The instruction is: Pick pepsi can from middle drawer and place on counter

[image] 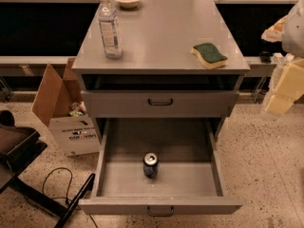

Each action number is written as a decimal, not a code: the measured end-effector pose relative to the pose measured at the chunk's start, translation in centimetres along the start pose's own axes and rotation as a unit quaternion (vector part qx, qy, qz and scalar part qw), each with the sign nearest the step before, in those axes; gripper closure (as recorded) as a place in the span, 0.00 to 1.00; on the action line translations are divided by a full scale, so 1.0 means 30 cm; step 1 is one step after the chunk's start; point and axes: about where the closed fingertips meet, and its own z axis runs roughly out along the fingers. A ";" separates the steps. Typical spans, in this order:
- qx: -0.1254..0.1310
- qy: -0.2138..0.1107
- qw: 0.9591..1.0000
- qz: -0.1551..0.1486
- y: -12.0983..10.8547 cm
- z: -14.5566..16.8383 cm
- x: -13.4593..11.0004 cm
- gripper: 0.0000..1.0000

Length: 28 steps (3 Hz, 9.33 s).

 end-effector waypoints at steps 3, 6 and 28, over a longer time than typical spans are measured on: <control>-0.045 -0.057 0.997 0.027 0.005 0.175 0.023 0.00; -0.069 -0.398 0.910 0.091 0.060 0.748 -0.068 0.00; 0.070 -0.512 0.821 0.244 -0.674 0.329 -0.730 1.00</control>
Offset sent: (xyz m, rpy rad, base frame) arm 0.0075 0.0007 0.0105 0.0363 0.0129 -0.0089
